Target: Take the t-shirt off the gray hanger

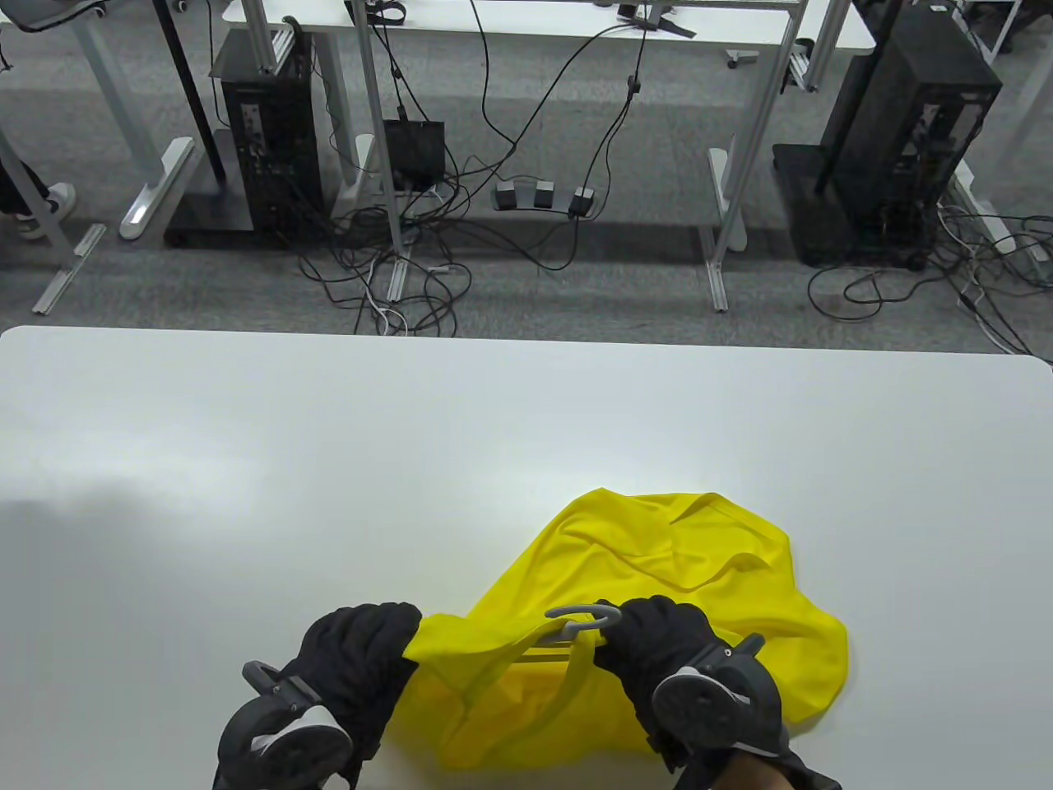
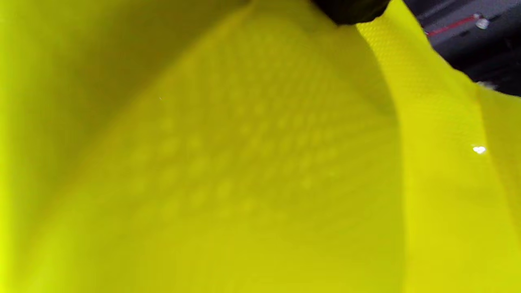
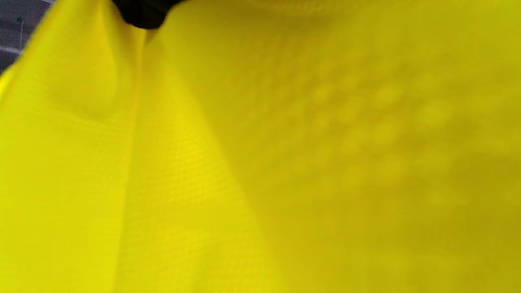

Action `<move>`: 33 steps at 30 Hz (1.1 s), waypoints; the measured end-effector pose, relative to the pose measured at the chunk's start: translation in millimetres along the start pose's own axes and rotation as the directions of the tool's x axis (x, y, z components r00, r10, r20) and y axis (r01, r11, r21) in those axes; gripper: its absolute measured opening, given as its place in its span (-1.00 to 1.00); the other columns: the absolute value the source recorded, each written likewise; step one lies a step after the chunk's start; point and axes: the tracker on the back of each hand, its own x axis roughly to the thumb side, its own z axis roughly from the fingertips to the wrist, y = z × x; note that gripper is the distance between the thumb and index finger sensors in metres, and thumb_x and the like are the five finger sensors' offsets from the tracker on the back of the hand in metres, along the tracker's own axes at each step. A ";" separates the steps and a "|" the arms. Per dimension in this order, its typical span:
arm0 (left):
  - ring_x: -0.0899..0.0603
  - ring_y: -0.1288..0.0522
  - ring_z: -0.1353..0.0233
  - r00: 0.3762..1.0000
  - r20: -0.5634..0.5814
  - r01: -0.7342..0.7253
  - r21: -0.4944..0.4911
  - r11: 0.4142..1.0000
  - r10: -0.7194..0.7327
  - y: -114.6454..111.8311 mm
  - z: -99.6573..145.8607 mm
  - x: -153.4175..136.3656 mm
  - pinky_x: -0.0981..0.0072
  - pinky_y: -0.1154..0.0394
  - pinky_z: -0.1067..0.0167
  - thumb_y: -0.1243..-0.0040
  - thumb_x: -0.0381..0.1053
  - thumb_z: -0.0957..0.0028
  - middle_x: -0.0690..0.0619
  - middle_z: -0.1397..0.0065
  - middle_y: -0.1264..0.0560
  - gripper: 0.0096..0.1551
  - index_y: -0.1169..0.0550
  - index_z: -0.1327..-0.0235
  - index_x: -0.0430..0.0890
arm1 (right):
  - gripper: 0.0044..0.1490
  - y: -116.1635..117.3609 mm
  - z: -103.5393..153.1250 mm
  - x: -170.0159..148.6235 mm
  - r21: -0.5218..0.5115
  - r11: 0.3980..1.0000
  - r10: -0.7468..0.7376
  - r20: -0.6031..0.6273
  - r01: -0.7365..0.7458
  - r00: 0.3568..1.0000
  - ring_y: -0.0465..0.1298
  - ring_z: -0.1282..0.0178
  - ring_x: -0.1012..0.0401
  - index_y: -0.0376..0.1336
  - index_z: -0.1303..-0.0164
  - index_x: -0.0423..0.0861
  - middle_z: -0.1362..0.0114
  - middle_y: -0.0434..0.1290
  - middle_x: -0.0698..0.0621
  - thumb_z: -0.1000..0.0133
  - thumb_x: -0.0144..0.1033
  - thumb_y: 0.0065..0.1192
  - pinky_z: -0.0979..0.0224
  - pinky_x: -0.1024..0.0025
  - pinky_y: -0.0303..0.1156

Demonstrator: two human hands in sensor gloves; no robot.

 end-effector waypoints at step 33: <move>-0.37 -0.39 -0.40 0.967 -0.164 0.139 -0.310 0.940 -0.197 -16.2 -0.1 -30.8 -0.26 -0.33 -0.24 -0.08 0.41 0.08 -0.28 -0.51 -0.20 0.15 -0.03 -0.56 -0.24 | -0.38 -17.0 7.5 -35.3 -0.083 0.996 -0.039 -0.155 0.026 0.987 0.52 0.10 0.02 0.35 -0.21 -0.05 -0.01 0.52 -0.08 0.04 -0.11 0.14 -0.09 -0.11 0.39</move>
